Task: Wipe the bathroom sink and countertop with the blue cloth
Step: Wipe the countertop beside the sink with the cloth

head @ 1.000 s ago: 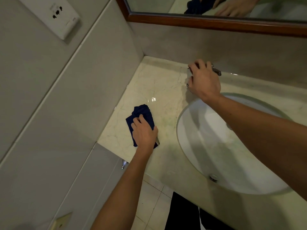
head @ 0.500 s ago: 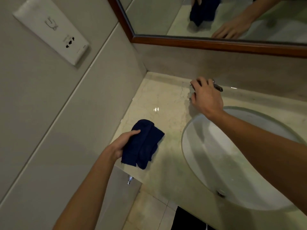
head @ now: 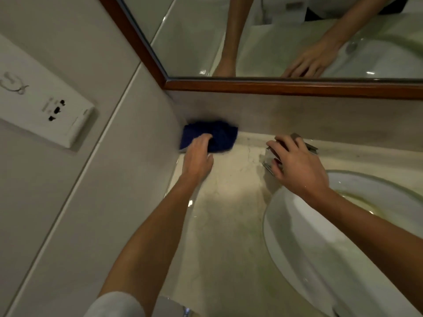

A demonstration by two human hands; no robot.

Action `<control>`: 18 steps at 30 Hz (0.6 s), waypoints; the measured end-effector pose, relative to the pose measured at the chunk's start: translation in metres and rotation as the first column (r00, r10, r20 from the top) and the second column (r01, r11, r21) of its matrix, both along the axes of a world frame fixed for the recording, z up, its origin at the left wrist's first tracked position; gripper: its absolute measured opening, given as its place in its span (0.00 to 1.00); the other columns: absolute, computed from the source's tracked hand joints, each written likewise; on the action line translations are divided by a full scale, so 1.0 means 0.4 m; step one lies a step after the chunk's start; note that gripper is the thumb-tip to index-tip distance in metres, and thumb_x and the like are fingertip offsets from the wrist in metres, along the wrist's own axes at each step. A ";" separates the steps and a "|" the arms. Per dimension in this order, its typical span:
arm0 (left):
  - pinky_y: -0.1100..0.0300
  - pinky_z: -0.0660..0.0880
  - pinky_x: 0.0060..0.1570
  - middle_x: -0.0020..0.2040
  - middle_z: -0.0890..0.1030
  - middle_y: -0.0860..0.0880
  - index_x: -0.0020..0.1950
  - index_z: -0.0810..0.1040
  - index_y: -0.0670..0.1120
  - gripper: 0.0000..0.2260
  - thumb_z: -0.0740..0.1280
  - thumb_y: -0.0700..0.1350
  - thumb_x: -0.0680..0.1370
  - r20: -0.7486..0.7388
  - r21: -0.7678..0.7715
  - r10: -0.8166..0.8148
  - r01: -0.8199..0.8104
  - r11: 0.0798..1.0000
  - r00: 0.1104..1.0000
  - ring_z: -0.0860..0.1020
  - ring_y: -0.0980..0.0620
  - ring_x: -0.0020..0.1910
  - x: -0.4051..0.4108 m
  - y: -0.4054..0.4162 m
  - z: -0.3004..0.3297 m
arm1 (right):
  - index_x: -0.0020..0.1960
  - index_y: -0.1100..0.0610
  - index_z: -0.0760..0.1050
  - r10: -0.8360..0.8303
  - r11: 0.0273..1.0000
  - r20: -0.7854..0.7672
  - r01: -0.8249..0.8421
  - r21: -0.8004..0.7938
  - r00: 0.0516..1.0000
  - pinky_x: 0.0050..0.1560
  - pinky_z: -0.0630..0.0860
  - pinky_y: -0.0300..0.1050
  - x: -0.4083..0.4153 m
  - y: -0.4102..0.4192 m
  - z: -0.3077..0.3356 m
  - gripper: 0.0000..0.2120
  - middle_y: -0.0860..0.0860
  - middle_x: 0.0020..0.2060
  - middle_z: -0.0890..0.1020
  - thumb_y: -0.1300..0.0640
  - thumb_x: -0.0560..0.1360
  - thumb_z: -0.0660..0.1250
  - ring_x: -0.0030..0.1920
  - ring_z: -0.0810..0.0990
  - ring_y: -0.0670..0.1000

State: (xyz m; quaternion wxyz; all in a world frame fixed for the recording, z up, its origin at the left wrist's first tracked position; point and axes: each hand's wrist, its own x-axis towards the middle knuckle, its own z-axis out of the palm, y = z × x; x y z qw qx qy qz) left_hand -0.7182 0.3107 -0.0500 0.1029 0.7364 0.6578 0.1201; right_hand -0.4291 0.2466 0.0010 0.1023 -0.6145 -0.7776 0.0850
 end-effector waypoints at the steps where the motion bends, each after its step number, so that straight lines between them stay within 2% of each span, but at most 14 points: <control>1: 0.49 0.74 0.63 0.68 0.75 0.43 0.73 0.70 0.43 0.26 0.68 0.36 0.75 -0.043 -0.027 -0.016 0.015 1.000 0.999 0.73 0.44 0.66 0.005 0.009 -0.033 | 0.73 0.52 0.70 -0.005 1.000 0.005 0.005 -0.001 1.000 0.40 0.79 0.51 -0.001 0.001 -0.002 0.22 0.51 0.70 0.71 0.53 0.79 0.65 0.66 0.71 0.57; 6: 0.45 0.75 0.62 0.66 0.77 0.39 0.69 0.76 0.40 0.25 0.71 0.38 0.71 -0.250 0.039 -0.084 0.097 0.995 0.965 0.76 0.40 0.62 -0.020 0.068 -0.089 | 0.73 0.53 0.70 0.000 1.000 -0.007 0.000 0.003 1.000 0.43 0.80 0.51 0.001 0.002 -0.005 0.23 0.52 0.70 0.71 0.53 0.79 0.66 0.66 0.71 0.58; 11: 0.47 0.80 0.46 0.63 0.79 0.36 0.65 0.78 0.39 0.24 0.74 0.35 0.69 -0.378 0.009 -0.294 0.321 0.947 0.878 0.78 0.36 0.58 -0.082 0.145 -0.076 | 0.73 0.54 0.70 0.010 1.000 -0.031 -0.010 0.011 0.999 0.44 0.83 0.53 0.003 0.002 -0.004 0.24 0.53 0.70 0.72 0.54 0.78 0.67 0.65 0.72 0.58; 14: 0.50 0.79 0.33 0.63 0.78 0.39 0.65 0.79 0.43 0.22 0.73 0.41 0.70 -0.416 -0.015 -0.304 0.328 0.945 0.857 0.78 0.38 0.59 -0.108 0.177 -0.062 | 0.72 0.55 0.71 0.015 0.999 -0.036 -0.014 0.034 0.999 0.42 0.82 0.53 0.005 0.001 -0.006 0.23 0.54 0.69 0.73 0.55 0.78 0.68 0.63 0.73 0.59; 18: 0.49 0.78 0.33 0.64 0.77 0.42 0.71 0.75 0.47 0.22 0.69 0.50 0.77 -0.399 0.000 -0.229 0.249 0.968 0.888 0.75 0.40 0.60 -0.102 0.171 -0.063 | 0.72 0.55 0.71 0.019 0.999 -0.036 -0.017 0.051 0.999 0.44 0.82 0.55 0.006 -0.001 -0.008 0.23 0.55 0.69 0.72 0.55 0.78 0.68 0.64 0.73 0.60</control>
